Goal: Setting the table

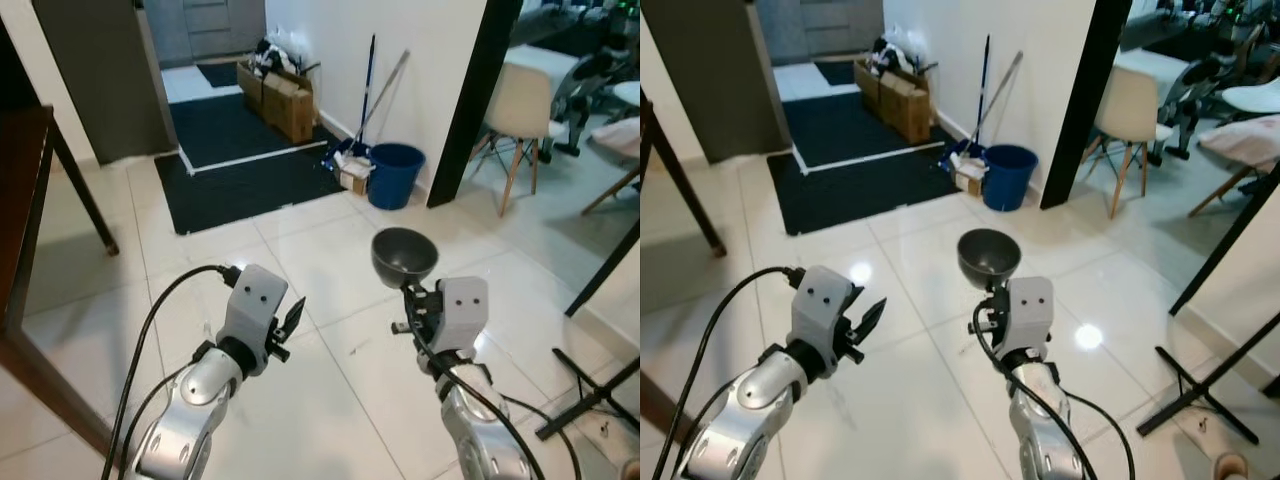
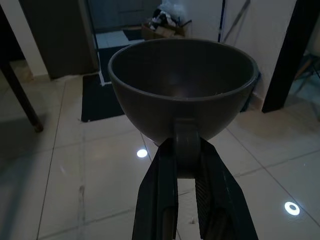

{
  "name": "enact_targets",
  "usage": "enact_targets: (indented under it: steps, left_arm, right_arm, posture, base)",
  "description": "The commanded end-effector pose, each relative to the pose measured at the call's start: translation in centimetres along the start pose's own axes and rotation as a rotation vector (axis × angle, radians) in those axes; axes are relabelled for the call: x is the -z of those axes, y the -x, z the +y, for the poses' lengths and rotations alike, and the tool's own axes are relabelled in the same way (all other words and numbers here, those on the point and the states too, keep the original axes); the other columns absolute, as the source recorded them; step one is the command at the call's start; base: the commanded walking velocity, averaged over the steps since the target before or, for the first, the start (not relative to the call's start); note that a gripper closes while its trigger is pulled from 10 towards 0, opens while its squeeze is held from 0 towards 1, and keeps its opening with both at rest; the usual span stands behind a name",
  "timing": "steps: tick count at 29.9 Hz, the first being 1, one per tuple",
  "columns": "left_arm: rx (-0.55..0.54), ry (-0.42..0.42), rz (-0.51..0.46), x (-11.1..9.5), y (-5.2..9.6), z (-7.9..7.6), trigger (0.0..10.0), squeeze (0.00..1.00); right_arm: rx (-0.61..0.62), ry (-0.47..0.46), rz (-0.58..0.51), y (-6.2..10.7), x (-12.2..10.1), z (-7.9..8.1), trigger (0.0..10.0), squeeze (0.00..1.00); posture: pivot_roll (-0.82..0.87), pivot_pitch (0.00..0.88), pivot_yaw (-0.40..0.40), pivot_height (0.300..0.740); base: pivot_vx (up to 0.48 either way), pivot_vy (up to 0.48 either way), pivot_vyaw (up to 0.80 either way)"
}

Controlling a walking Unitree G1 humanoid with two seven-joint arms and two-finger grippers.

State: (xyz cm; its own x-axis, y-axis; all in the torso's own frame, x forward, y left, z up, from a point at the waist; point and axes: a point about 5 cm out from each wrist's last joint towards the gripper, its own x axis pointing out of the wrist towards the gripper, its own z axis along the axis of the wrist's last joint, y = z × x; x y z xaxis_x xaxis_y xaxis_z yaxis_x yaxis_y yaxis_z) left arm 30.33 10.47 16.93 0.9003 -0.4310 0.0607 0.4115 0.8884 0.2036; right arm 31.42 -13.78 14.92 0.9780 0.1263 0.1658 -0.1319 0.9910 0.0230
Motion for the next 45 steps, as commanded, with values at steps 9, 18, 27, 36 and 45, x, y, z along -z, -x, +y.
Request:
enact_targets:
  steps: [9,18,27,36,45]
  left_arm:
    - [0.007,-0.001,0.008,0.41,-0.04,-0.02,10.0,0.00]
    - [0.011,0.001,0.002,0.41,-0.09,-0.08,10.0,0.00]
    - [0.010,0.001,-0.004,0.37,-0.20,-0.09,10.0,0.00]
    - [0.006,0.000,-0.003,0.38,-0.29,-0.08,10.0,0.00]
    - [0.007,0.001,-0.003,0.39,-0.34,-0.04,10.0,0.00]
  right_arm:
    - [-0.006,0.000,-0.002,0.15,0.12,0.11,10.0,0.00]
    - [-0.005,0.002,-0.003,0.16,0.11,0.08,10.0,0.00]
    - [-0.004,0.004,-0.004,0.12,0.06,0.00,10.0,0.00]
    - [-0.001,0.005,-0.004,0.13,0.05,-0.06,10.0,0.00]
    - [0.000,0.003,-0.004,0.14,0.06,-0.05,10.0,0.00]
  posture:
    - [0.07,0.076,0.088,0.740]
    - [0.07,0.070,0.087,0.740]
    - [0.06,0.068,0.085,0.740]
    - [0.06,0.069,0.086,0.740]
    - [0.06,0.073,0.089,0.740]
  base:
    - [0.480,0.000,0.00]
    - [0.480,0.000,0.00]
    - [0.480,0.000,0.00]
    - [0.480,0.000,0.00]
    - [0.480,0.000,0.00]
